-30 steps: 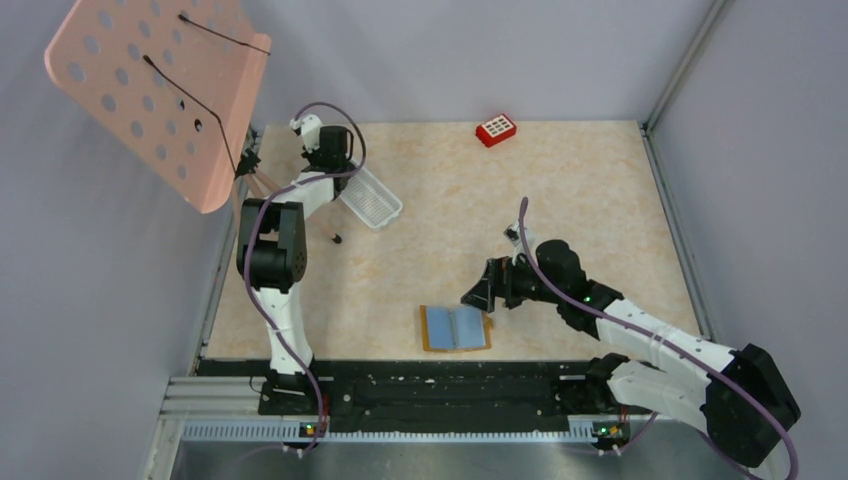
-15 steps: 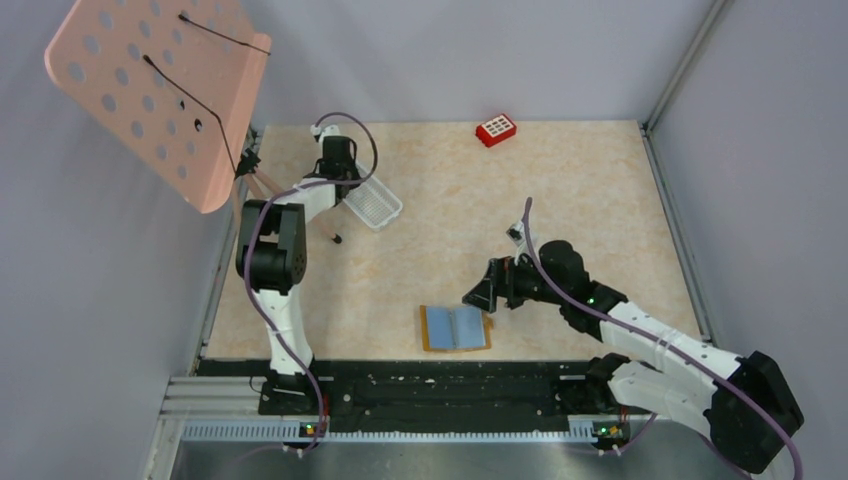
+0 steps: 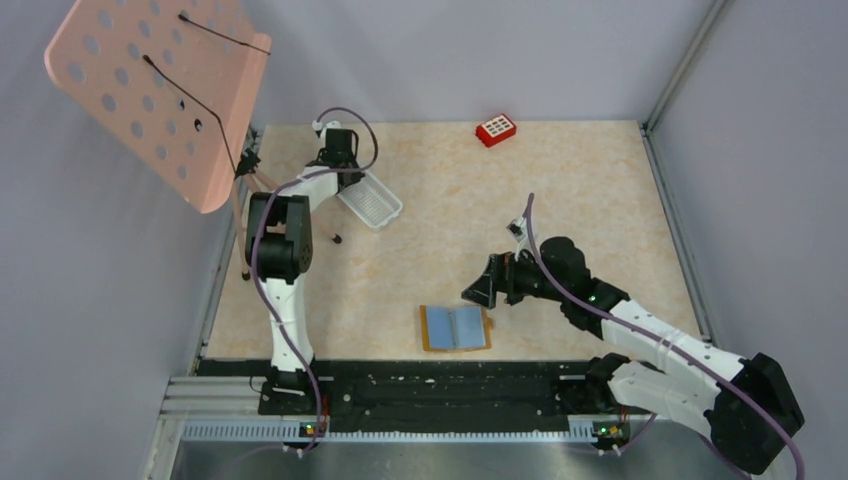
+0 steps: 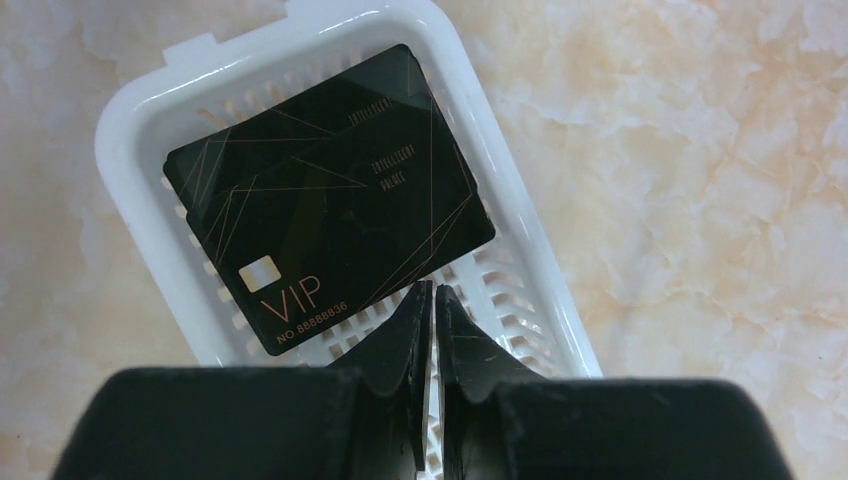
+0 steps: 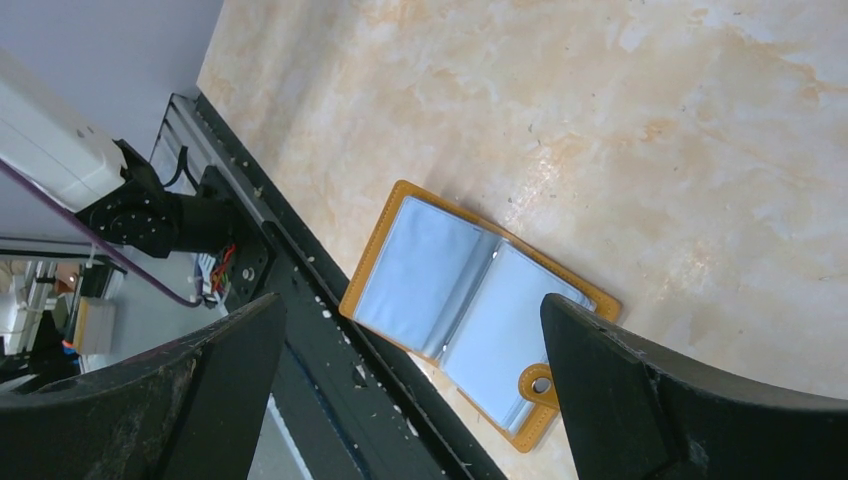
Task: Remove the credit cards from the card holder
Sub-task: Place the credit card in the storage box.
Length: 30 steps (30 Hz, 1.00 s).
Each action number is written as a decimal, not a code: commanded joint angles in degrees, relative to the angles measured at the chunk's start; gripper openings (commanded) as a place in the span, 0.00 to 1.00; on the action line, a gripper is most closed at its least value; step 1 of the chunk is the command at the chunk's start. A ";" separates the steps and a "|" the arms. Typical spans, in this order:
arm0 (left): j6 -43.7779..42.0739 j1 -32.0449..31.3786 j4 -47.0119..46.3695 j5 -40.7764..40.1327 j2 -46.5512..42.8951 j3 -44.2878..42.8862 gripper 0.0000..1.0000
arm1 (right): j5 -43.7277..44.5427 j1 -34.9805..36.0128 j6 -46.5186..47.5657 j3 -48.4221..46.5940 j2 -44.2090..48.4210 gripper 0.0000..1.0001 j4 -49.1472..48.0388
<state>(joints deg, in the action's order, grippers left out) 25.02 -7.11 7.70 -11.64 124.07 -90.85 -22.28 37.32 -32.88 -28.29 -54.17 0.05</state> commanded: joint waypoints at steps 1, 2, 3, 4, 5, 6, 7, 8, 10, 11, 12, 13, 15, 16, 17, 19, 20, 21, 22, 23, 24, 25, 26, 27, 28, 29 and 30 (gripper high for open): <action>0.82 0.69 2.71 -1.42 1.63 -4.42 0.10 | 0.22 -0.21 1.33 -2.91 -0.76 0.98 -1.57; 0.82 0.70 2.90 -1.69 1.86 -4.94 0.10 | 0.18 -0.15 1.39 -2.91 -0.84 0.98 -1.62; 0.82 0.76 3.04 -2.00 2.14 -5.40 0.10 | 0.23 -0.22 1.41 -2.83 -0.77 0.98 -1.61; 0.95 0.78 3.28 -2.32 2.36 -5.88 0.10 | 0.25 -0.23 1.42 -2.82 -0.62 0.98 -1.63; 1.02 0.86 3.33 -2.64 2.51 -6.25 0.10 | 0.30 -0.24 1.36 -2.78 -0.51 0.98 -1.50; 1.15 0.87 3.36 -3.00 2.55 -6.41 0.10 | 0.38 -0.23 1.53 -2.74 -0.41 0.98 -1.48; 1.17 0.87 3.18 -3.00 2.54 -6.44 0.10 | 0.40 -0.20 1.57 -2.73 -0.31 0.98 -1.39; 1.18 0.91 3.07 -2.88 2.56 -6.37 0.10 | 0.47 -0.23 1.60 -2.65 -0.16 0.98 -1.41; 1.10 0.87 2.95 -2.78 2.37 -6.11 0.10 | 0.57 -0.20 1.62 -2.56 -0.22 0.98 -1.41; 1.02 0.87 2.75 -2.56 2.03 -5.77 0.10 | 0.63 -0.22 1.58 -2.49 -0.24 0.98 -1.44; 1.08 0.87 2.53 -2.45 1.68 -5.22 0.10 | 0.55 -0.23 1.54 -2.47 -0.32 0.98 -1.40; 1.09 0.87 2.05 -2.10 1.18 -4.62 0.10 | 0.53 -0.25 1.47 -2.47 -0.37 0.98 -1.37; 0.96 0.81 1.04 0.42 -0.14 -2.61 0.10 | 0.48 -0.23 1.29 -2.32 -0.26 0.98 -1.29; 1.21 0.68 0.88 1.71 -1.10 -1.65 0.10 | 0.56 -0.23 1.13 -2.23 -0.18 0.98 -1.24; 1.88 0.58 1.48 2.60 -2.17 -0.56 0.10 | 0.65 -0.23 1.10 -2.25 -0.02 0.98 -0.95; 3.02 0.37 0.60 5.77 -5.30 2.68 0.11 | 0.85 -0.21 0.99 -2.34 0.44 0.98 -0.32; 3.36 0.24 -0.38 7.16 -6.49 4.44 0.11 | 1.09 -0.21 1.09 -2.42 0.74 0.98 -0.24; 3.45 0.03 -0.71 8.24 -7.68 5.67 0.12 | 1.67 -0.22 1.36 -2.45 1.36 0.98 1.59; 3.42 -0.26 -0.36 9.01 -8.80 6.47 0.13 | 2.29 -0.23 1.83 -2.59 1.80 0.98 2.68; 3.57 -0.61 0.39 9.27 -9.92 7.15 0.14 | 3.04 -0.23 2.43 -2.96 2.18 0.98 4.02; 3.44 -1.05 0.82 9.76 -11.32 8.01 0.16 | 3.62 -0.23 2.93 -3.32 2.53 0.98 5.17; 3.16 -1.56 0.90 10.48 -12.67 9.46 0.18 | 4.10 -0.21 3.40 -3.67 2.85 0.98 6.10; 2.92 -2.00 1.12 11.13 -14.20 10.58 0.22 | 4.68 -0.20 3.57 -4.00 3.13 0.98 7.16; 2.79 -2.41 1.27 12.22 -15.72 11.76 0.28 | 5.24 -0.24 3.71 -4.29 3.21 0.98 7.98; 2.83 -2.76 1.80 13.88 -17.44 13.12 0.32 | 5.65 -0.21 3.57 -4.54 3.42 0.98 8.71; 3.06 -3.26 2.13 15.40 -19.23 14.59 0.35 | 5.93 -0.22 2.98 -4.65 3.38 0.98 9.07; 3.38 -3.85 2.51 16.43 -21.14 16.56 0.37 | 6.09 -0.19 2.15 -4.62 3.41 0.97 9.31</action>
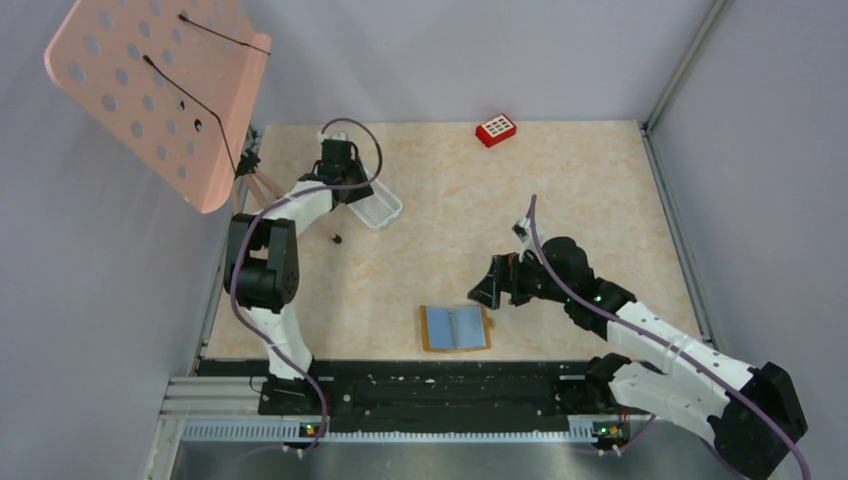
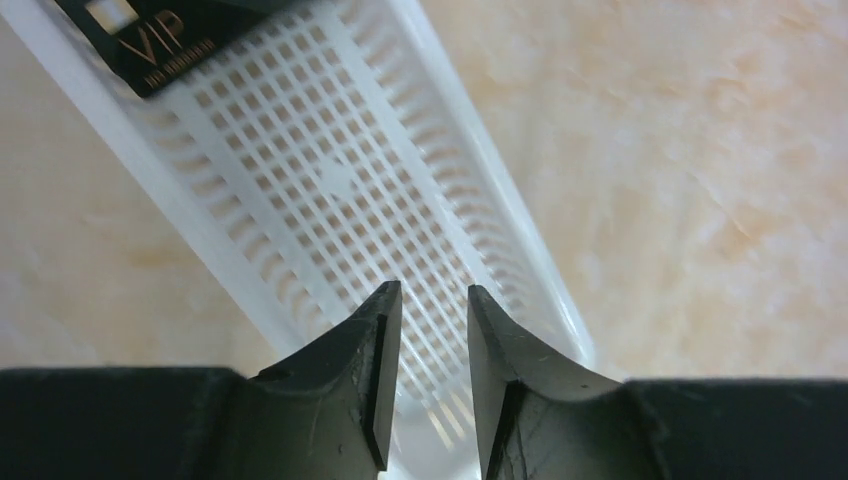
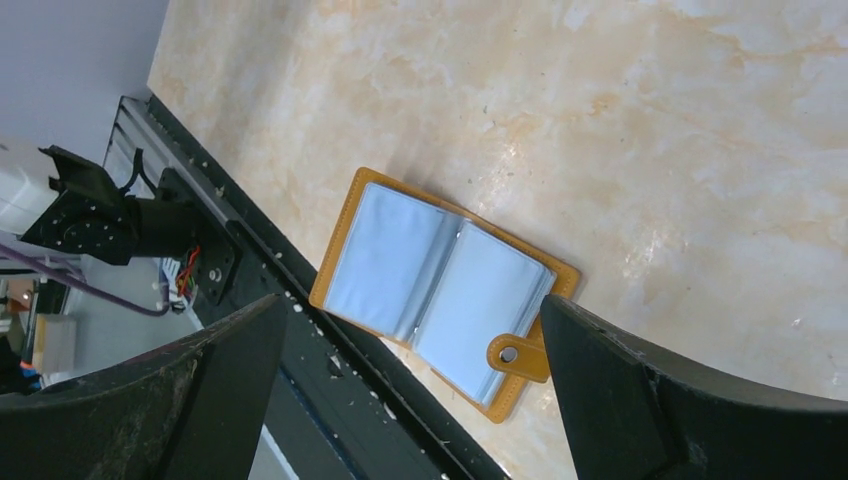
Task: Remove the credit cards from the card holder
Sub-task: Place the credit card in the storage box, then remove the credit card from the card holder.
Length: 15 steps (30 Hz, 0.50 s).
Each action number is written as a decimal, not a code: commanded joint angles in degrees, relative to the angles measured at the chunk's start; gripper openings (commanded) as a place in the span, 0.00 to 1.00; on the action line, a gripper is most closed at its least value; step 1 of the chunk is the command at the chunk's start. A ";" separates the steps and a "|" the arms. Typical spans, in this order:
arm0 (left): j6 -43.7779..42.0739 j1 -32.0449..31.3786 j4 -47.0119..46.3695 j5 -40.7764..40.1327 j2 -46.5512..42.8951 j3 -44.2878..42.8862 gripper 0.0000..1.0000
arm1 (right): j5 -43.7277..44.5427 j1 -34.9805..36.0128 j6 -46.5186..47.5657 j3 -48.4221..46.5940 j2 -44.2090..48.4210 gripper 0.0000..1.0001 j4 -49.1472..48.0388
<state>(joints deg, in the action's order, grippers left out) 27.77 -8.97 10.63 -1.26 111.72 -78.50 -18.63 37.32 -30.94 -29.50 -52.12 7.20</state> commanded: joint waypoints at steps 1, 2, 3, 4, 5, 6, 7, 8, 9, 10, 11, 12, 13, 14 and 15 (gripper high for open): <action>1.67 -2.71 -0.11 7.03 -10.98 6.55 0.38 | 2.60 -0.25 -0.96 -3.27 1.40 0.96 2.10; 2.09 -3.51 -0.61 8.71 -13.18 9.26 0.39 | 2.49 -0.23 -2.17 -2.96 1.44 0.96 1.70; 2.48 -4.64 -1.15 10.47 -15.67 12.09 0.41 | 2.35 -0.23 -3.59 -2.41 1.51 0.95 1.11; 2.68 -5.99 -1.37 11.04 -18.08 14.69 0.42 | 2.06 -0.21 -4.70 -1.76 1.68 0.94 0.41; 2.72 -7.37 -1.17 11.25 -21.19 17.12 0.42 | 1.70 -0.23 -5.95 -0.97 1.84 0.92 -0.69; 2.84 -8.97 -0.23 11.09 -23.68 19.07 0.42 | 1.34 -0.23 -7.11 -0.15 1.95 0.91 -1.83; 3.05 -10.62 0.77 11.09 -26.14 21.09 0.42 | 1.09 -0.23 -8.13 0.91 2.00 0.89 -2.69; 3.15 -12.30 1.86 11.11 -28.28 23.01 0.43 | 0.71 -0.23 -9.23 1.59 1.89 0.88 -3.69; 3.57 -14.18 2.85 10.99 -30.73 24.79 0.43 | 0.28 -0.25 -10.52 2.31 1.59 0.86 -5.00; 3.90 -15.77 3.77 10.91 -32.94 26.94 0.43 | -0.08 -0.24 -11.34 2.98 1.21 0.85 -5.89; 4.40 -17.32 4.52 10.62 -35.51 28.86 0.42 | -0.24 -0.13 -12.25 3.63 0.79 0.83 -6.60; 5.20 -18.56 4.81 10.52 -37.99 31.28 0.43 | -0.27 -0.03 -13.10 4.27 0.22 0.80 -7.60; 5.69 -19.54 4.83 11.16 -40.38 33.66 0.44 | -0.15 0.23 -14.02 4.92 -0.35 0.78 -8.89; 6.17 -20.11 4.76 12.01 -42.75 35.80 0.45 | 0.10 0.64 -14.73 5.34 -1.01 0.74 -9.64; 6.75 -20.51 4.70 12.49 -44.95 37.91 0.46 | 0.54 1.26 -15.10 5.49 -1.64 0.71 -10.14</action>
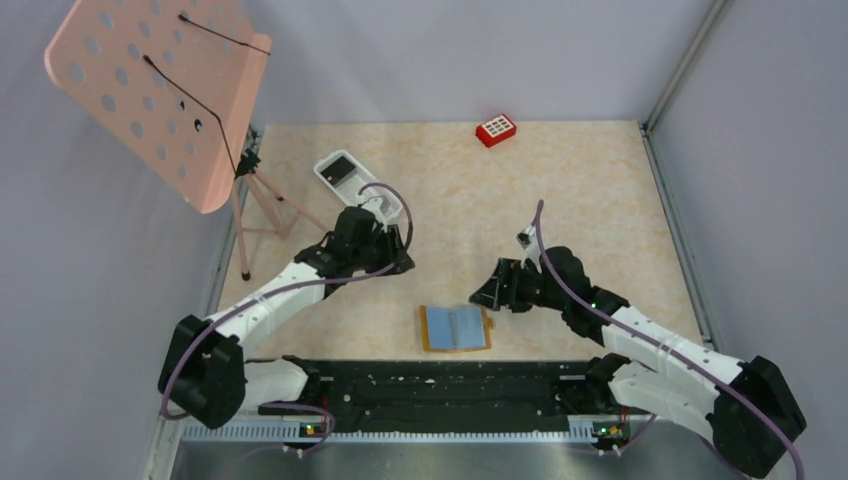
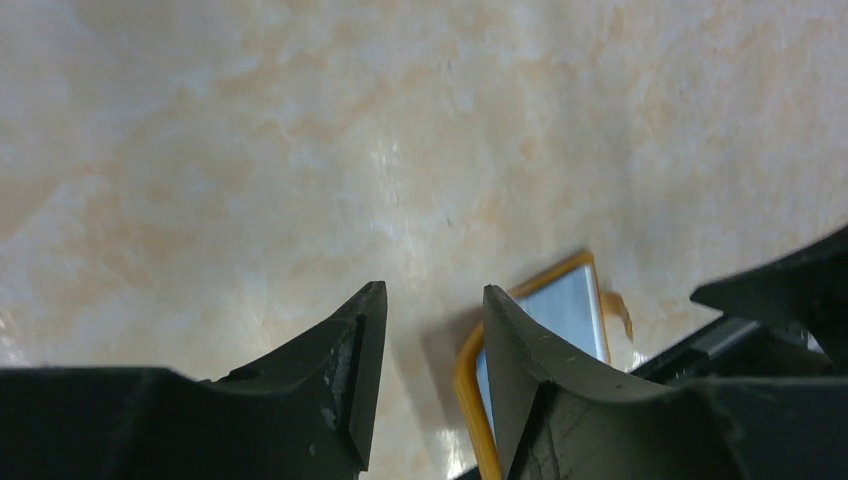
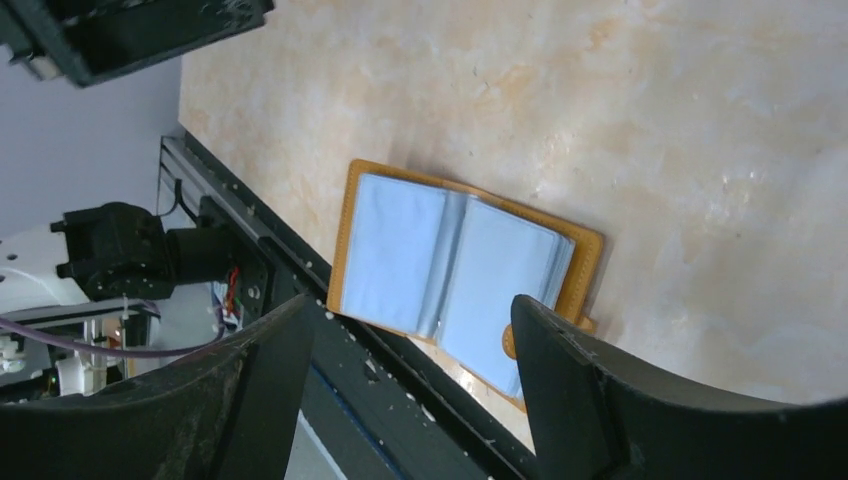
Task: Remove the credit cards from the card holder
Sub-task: Remove the credit card from the card holder.
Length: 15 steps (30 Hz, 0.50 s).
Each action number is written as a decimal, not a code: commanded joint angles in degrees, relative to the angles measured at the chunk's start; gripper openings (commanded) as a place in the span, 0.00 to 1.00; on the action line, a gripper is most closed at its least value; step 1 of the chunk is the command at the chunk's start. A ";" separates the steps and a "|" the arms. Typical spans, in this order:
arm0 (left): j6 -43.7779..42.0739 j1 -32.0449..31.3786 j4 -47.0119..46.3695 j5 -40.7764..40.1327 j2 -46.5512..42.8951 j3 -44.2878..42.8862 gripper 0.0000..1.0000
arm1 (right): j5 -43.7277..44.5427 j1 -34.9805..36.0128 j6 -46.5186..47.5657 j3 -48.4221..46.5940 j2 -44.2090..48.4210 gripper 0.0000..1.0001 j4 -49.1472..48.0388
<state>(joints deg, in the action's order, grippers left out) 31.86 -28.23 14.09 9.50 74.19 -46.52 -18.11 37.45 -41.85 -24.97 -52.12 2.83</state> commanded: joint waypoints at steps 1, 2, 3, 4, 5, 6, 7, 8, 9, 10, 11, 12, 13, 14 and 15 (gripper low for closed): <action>3.23 -1.56 1.06 2.07 -9.38 7.90 0.49 | 0.69 2.00 -4.61 0.98 -2.30 0.68 -6.29; 3.85 -1.68 0.19 2.96 -11.18 10.41 0.50 | 1.46 3.09 -4.80 0.80 -3.01 0.67 -6.65; 4.14 -1.73 -0.63 4.12 -12.57 12.07 0.51 | 2.53 4.31 -5.01 0.46 -3.86 0.64 -6.95; 4.51 -1.77 -1.33 5.38 -13.87 13.56 0.52 | 3.69 5.88 -5.05 0.00 -4.82 0.61 -7.21; 5.15 -1.83 -2.57 6.92 -14.83 14.97 0.53 | 4.90 7.59 -5.08 -0.50 -5.86 0.58 -7.55; 6.05 -1.93 -4.52 8.57 -15.81 16.46 0.54 | 5.95 9.23 -5.05 -1.06 -7.08 0.57 -7.90; 7.32 -2.08 -6.75 10.92 -16.41 17.79 0.55 | 6.89 10.61 -5.14 -1.44 -8.30 0.57 -8.07; 7.93 -2.30 -8.59 11.85 -16.70 18.96 0.56 | 8.06 11.66 -5.46 -1.68 -9.62 0.56 -8.18; 8.28 -2.67 -9.60 11.72 -16.50 19.69 0.56 | 9.30 12.51 -5.85 -1.75 -10.68 0.56 -8.44; 8.61 -2.93 -10.24 11.29 -15.94 20.27 0.57 | 10.50 13.17 -6.02 -1.56 -11.52 0.56 -8.83; 8.98 -3.24 -11.53 11.66 -15.23 21.03 0.58 | 11.77 13.82 -6.18 -1.19 -12.54 0.58 -9.40; 9.62 -3.49 -13.20 12.58 -14.48 21.82 0.58 | 12.43 13.97 -6.21 -1.01 -13.37 0.62 -9.78; 10.54 -3.77 -16.33 13.71 -13.83 22.70 0.59 | 12.68 14.04 -6.05 -1.01 -14.19 0.65 -9.76; 11.33 -4.29 -18.64 14.53 -12.99 23.46 0.60 | 13.18 14.11 -5.78 -1.18 -14.91 0.68 -9.05; 11.88 -4.88 -20.20 14.70 -12.23 23.95 0.61 | 13.82 14.09 -5.57 -1.17 -15.47 0.69 -8.38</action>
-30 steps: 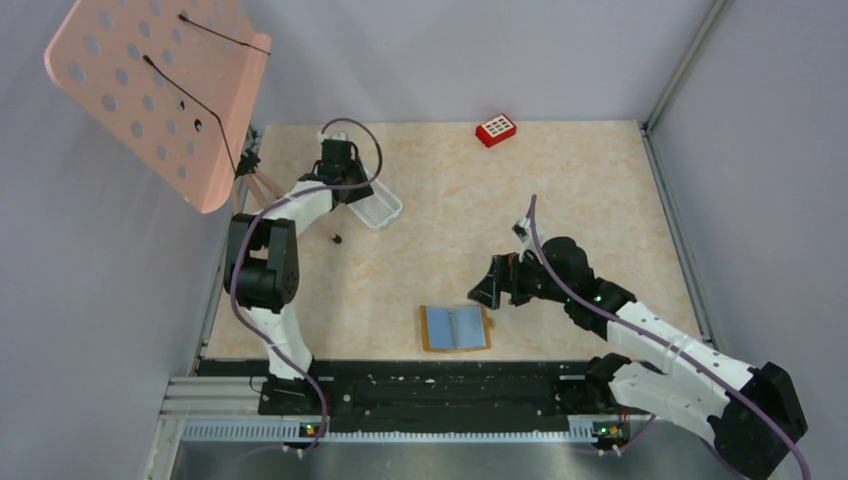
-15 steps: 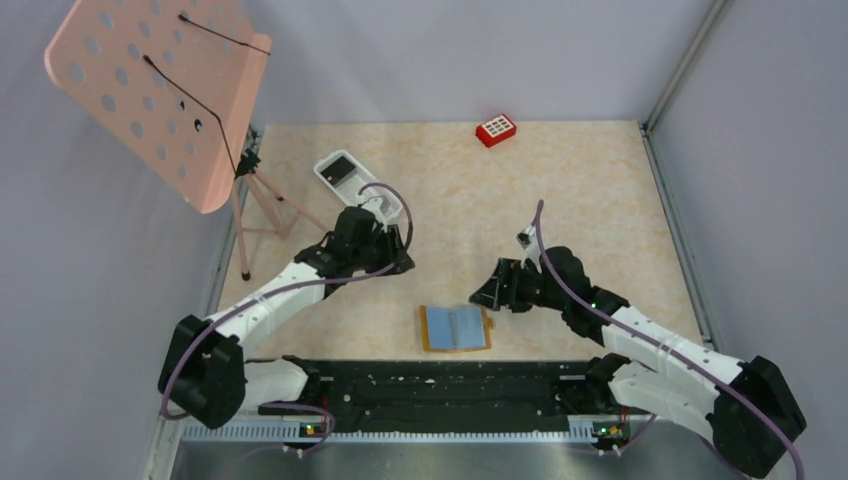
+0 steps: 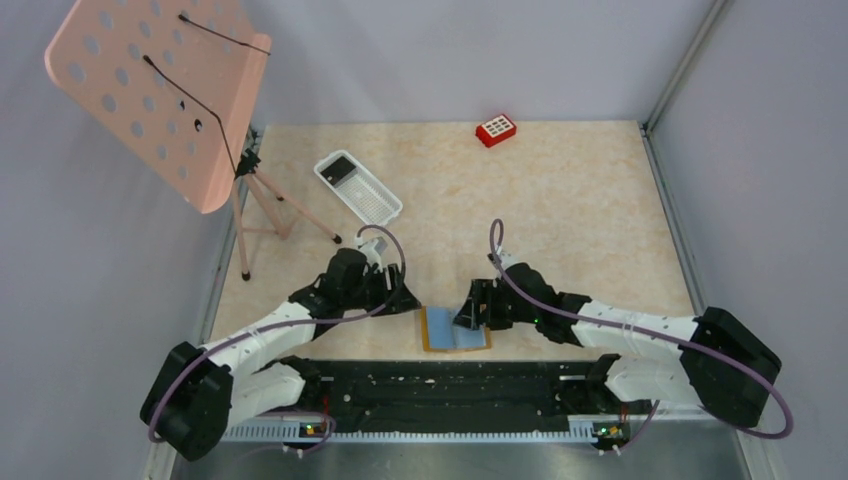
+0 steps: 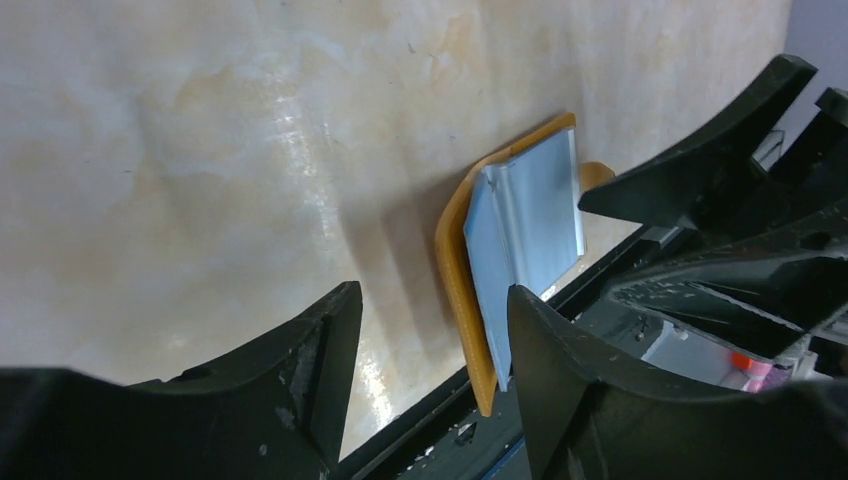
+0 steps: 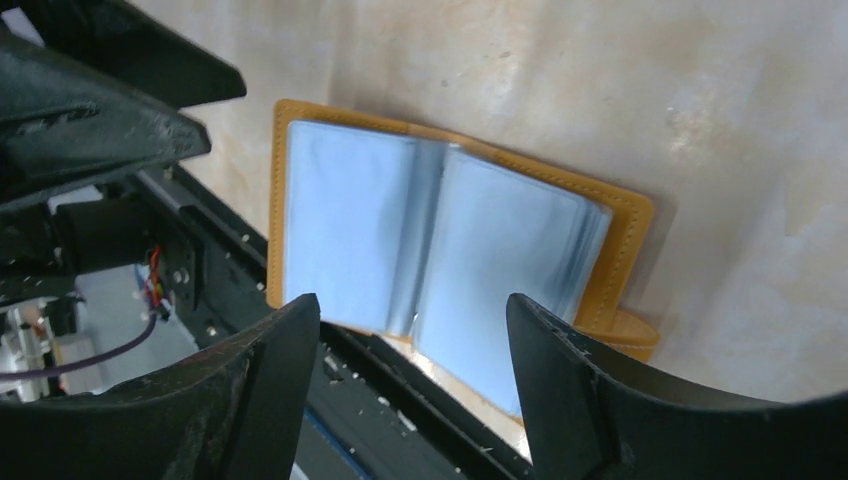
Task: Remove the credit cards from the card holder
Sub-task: Remove the credit card from the card holder.
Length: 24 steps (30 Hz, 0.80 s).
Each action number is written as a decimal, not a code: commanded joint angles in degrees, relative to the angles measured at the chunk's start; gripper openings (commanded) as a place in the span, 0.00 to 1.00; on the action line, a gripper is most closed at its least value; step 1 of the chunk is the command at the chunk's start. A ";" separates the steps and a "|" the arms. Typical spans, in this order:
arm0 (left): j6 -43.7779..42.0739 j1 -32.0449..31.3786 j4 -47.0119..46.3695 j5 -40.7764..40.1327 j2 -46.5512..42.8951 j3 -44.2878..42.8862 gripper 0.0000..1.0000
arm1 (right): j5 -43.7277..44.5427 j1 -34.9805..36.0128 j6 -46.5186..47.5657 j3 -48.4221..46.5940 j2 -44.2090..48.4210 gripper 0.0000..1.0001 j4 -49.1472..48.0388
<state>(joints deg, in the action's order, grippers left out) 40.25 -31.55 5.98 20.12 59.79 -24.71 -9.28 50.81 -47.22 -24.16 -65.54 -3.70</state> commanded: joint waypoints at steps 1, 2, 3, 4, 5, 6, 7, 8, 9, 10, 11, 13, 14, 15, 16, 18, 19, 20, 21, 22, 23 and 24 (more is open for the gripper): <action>3.69 -2.33 -12.85 3.71 3.02 2.38 0.61 | 5.86 0.74 0.03 -1.92 -2.35 0.70 -1.27; 3.76 -3.01 -13.24 3.28 3.86 2.34 0.61 | 6.93 0.71 0.23 -1.62 -2.49 0.71 -0.88; 3.82 -3.62 -13.65 2.99 4.67 2.30 0.61 | 7.63 0.74 0.33 -1.25 -2.60 0.71 -0.79; 3.84 -4.22 -14.16 2.87 5.43 2.30 0.62 | 8.02 0.73 0.51 -0.91 -2.74 0.72 -0.87; 3.93 -4.73 -14.65 2.64 6.15 2.33 0.61 | 8.08 0.77 0.55 -0.68 -2.97 0.72 -1.01; 4.09 -5.28 -15.00 2.31 6.81 2.31 0.61 | 7.93 0.74 0.69 -0.50 -3.42 0.72 -1.30; 4.17 -5.87 -15.31 1.99 7.41 2.30 0.60 | 7.79 0.78 0.76 -0.29 -3.79 0.72 -1.45; 4.14 -6.31 -15.45 1.51 7.93 2.30 0.59 | 7.73 0.77 0.73 -0.13 -4.14 0.71 -1.48; 4.16 -6.88 -15.55 1.14 8.26 2.21 0.58 | 7.82 0.78 0.68 0.09 -4.19 0.70 -1.48; 4.14 -7.15 -15.69 0.73 8.65 2.21 0.57 | 7.85 0.75 0.60 0.35 -4.13 0.69 -1.60; 4.14 -7.39 -15.65 0.43 8.95 2.09 0.57 | 7.68 0.77 0.57 0.65 -3.77 0.69 -1.84; 4.01 -8.01 -15.25 -0.01 9.40 1.76 0.56 | 7.17 0.77 0.31 0.84 -2.58 0.69 -1.94; 3.97 -8.31 -15.21 -0.35 9.36 1.72 0.56 | 6.97 0.78 0.29 0.66 -1.60 0.69 -1.57; 4.08 -8.52 -15.13 -0.49 9.21 1.69 0.56 | 6.98 0.79 0.29 0.27 -0.70 0.69 -0.82; 4.25 -8.85 -15.12 -0.56 8.88 1.61 0.57 | 7.18 0.71 0.46 -0.27 0.51 0.69 0.46; 4.71 -9.45 -15.12 -1.11 8.14 1.43 0.59 | 8.22 0.76 0.91 -1.30 2.92 0.70 2.99; 5.01 -9.82 -15.15 -1.50 7.86 1.38 0.61 | 8.86 0.72 1.24 -1.73 4.44 0.70 4.30; 5.39 -10.17 -15.34 -1.91 7.87 1.36 0.61 | 9.00 0.73 1.59 -1.98 4.98 0.71 5.88; 5.63 -10.52 -15.57 -2.19 8.10 1.33 0.62 | 10.72 0.76 1.88 -2.09 6.02 0.71 7.01; 5.77 -10.81 -15.78 -2.40 8.60 1.26 0.62 | 11.59 0.72 2.07 -2.09 6.55 0.71 7.83; 5.99 -11.08 -15.83 -2.82 9.01 1.22 0.62 | 11.90 0.75 2.25 -1.84 6.76 0.72 8.30; 6.07 -11.42 -16.15 -3.11 9.48 1.24 0.62 | 11.93 0.74 2.35 -1.49 6.72 0.72 8.24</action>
<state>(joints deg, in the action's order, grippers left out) 45.28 -41.80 -6.57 18.96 68.88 -22.81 -0.54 50.89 -46.41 -24.10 -60.34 1.43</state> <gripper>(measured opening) 0.620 0.715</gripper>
